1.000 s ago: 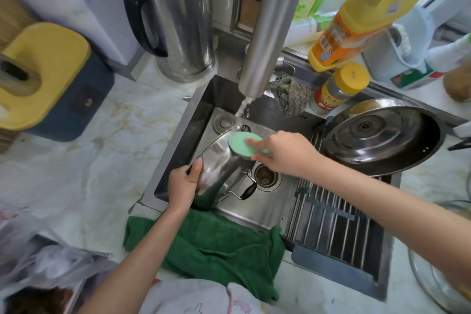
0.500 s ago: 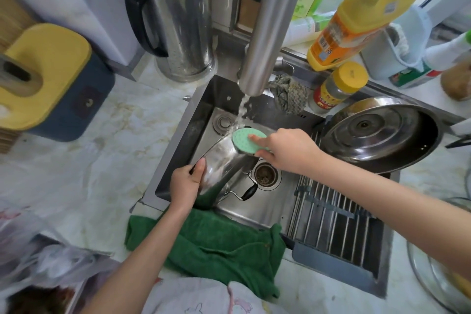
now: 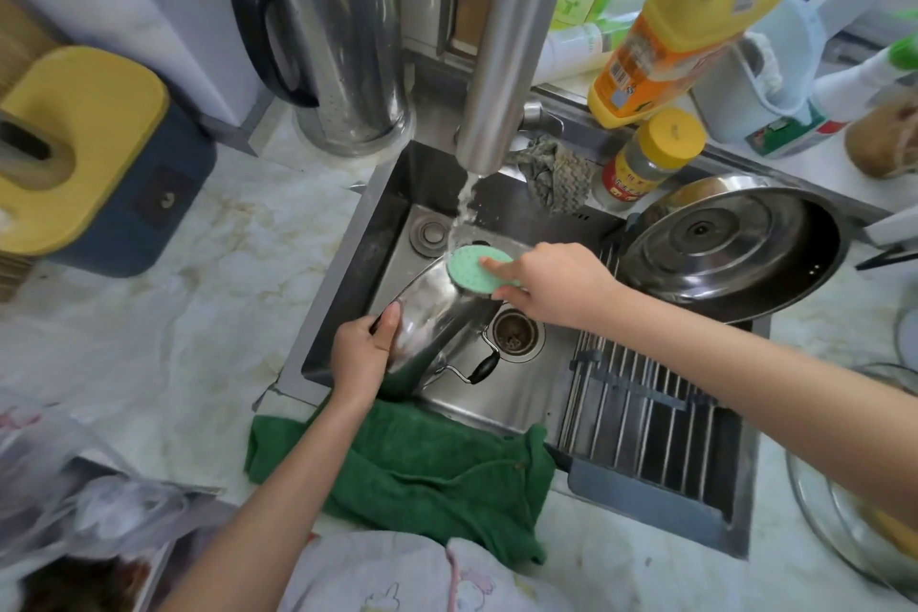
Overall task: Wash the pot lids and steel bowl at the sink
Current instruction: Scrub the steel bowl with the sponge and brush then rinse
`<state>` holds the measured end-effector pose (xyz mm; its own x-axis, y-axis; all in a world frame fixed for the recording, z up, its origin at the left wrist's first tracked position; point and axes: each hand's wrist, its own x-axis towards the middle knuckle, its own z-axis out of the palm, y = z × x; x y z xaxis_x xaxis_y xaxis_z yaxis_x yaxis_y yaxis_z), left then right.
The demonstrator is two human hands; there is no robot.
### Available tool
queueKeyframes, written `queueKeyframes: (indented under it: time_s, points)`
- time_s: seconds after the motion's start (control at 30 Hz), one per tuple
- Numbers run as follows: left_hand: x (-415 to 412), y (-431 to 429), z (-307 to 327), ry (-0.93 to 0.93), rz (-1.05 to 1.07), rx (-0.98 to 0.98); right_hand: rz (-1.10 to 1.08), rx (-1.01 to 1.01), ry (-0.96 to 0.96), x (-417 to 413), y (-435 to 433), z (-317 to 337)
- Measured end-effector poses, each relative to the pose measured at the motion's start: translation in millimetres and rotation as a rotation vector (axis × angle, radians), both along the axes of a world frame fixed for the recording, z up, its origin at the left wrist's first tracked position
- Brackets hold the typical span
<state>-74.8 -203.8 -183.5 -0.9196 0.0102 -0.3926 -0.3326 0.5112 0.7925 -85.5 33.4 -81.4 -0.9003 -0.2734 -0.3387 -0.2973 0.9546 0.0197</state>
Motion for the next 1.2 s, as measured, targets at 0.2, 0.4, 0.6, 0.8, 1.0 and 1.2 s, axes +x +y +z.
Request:
queueKeyframes:
  time_s: [0.2,0.4,0.6,0.8,1.0,1.2]
  points:
    - [-0.8,-0.3,3.6,0.001,0.017,0.0,-0.022,-0.042,-0.039,0.7,-12.2,1.2]
    - [0.0,-7.8,9.1,-0.019,-0.08,-0.014,-0.238,-0.07,-0.061,-0.2,-4.0,-7.4]
    - [-43.9,3.3,42.5,-0.084,-0.41,0.047,-0.3,-0.19,-0.044,15.9,-11.7,-25.6]
    - [-40.1,69.6,41.3,-0.148,-0.742,-0.267,-0.57,-0.385,-0.065,33.3,-12.6,-55.3]
    - [-37.6,78.7,30.8,-0.215,-0.385,-0.168,-0.728,-0.701,-0.111,31.1,-5.8,-65.4]
    - [-57.5,40.3,44.3,-0.275,-0.058,0.169,-1.061,-0.9,0.05,33.4,12.0,-66.3]
